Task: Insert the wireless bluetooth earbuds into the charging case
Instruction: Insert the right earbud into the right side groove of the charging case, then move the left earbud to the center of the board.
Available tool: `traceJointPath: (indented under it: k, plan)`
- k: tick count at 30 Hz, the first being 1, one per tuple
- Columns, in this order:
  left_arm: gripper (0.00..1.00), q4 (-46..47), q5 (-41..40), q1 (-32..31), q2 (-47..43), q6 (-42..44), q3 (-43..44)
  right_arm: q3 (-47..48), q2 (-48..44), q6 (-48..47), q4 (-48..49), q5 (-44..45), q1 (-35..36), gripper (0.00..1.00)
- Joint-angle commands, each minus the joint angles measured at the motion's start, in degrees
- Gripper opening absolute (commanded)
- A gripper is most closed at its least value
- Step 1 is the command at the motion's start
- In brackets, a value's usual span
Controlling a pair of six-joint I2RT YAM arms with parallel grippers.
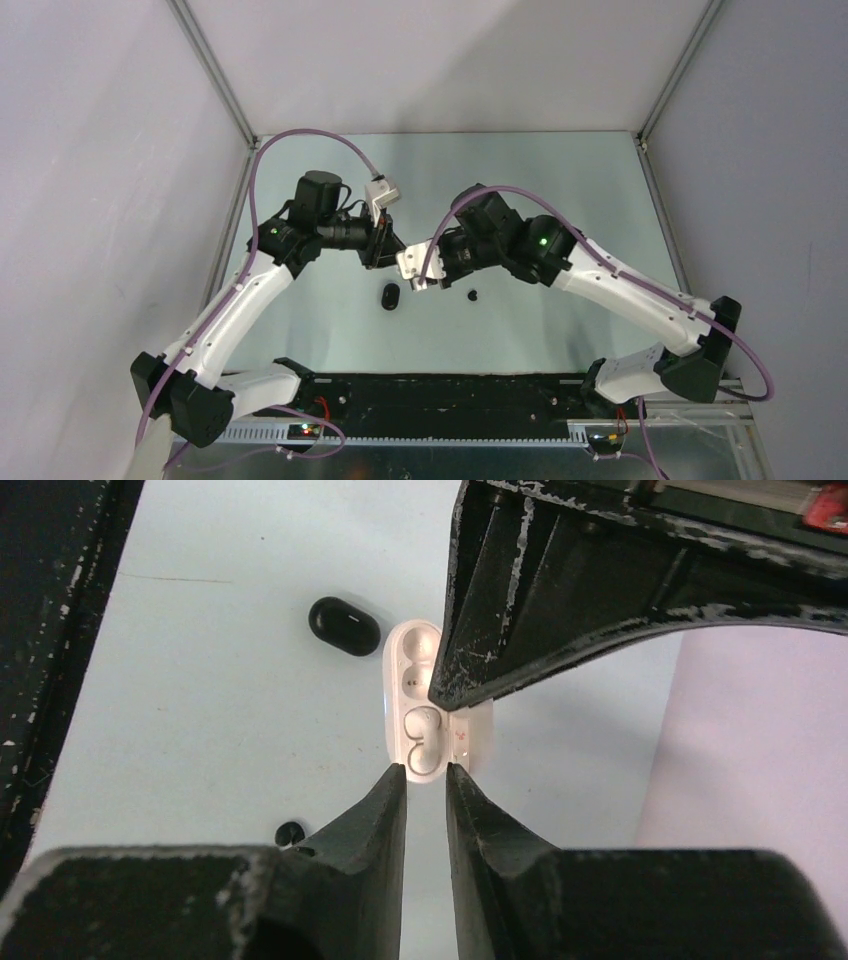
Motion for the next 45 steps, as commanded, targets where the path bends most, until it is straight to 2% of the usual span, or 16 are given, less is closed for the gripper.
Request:
traceJointPath:
  k: [1, 5, 8, 12, 14, 19, 22, 25, 28, 34, 37, 45]
  plan:
    - [0.00, 1.4, 1.0, -0.4, -1.2, 0.8, 0.0, 1.8, -4.1, 3.5, -2.0, -1.8, -0.3, 0.25]
    - [0.00, 1.4, 0.6, -0.3, -1.3, 1.0, 0.0, 1.8, -5.4, 6.5, -1.6, -3.7, -2.4, 0.25]
    - [0.00, 1.4, -0.1, -0.3, -1.8, 1.3, -0.2, 1.8, -6.3, 11.3, 1.7, -7.5, -6.7, 0.26]
    - [0.00, 1.0, -1.2, 0.5, -4.0, 1.6, -0.7, 1.5, -5.3, 22.9, 5.7, -13.4, -14.4, 0.26]
    - [0.00, -0.1, -1.6, 1.5, -5.1, 1.8, -0.9, 1.4, -3.7, 25.1, 6.1, -15.9, -17.8, 0.26]
    - [0.00, -4.0, -3.0, 5.6, -7.9, 2.7, -1.8, 1.3, 4.1, 22.5, 4.9, -21.4, -23.7, 0.26]
    - [0.00, -5.8, -3.4, 9.7, -9.9, 2.3, -3.2, 2.2, 9.3, 14.6, 2.9, -20.8, -22.8, 0.27]
    - [0.00, -6.9, -3.9, 12.6, -11.5, 1.3, -4.2, 4.0, 16.6, 8.7, 1.8, -16.3, -20.7, 0.28]
    - [0.00, -7.8, -4.6, 15.3, -12.6, 0.6, -5.3, 6.5, 24.5, 7.5, 3.0, -10.3, -18.1, 0.29]
    - [0.00, -8.9, -6.7, 18.8, -15.5, -0.5, -7.1, 13.6, 35.5, 16.0, 9.9, -2.6, -15.3, 0.29]
    - [0.00, -9.3, -7.4, 20.7, -17.1, -1.1, -7.5, 18.2, 39.0, 20.1, 9.6, -2.3, -14.7, 0.30]
    - [0.00, -9.4, -7.4, 23.9, -18.5, -2.9, -8.0, 23.0, 45.7, 23.8, 10.3, -0.7, -13.6, 0.32]
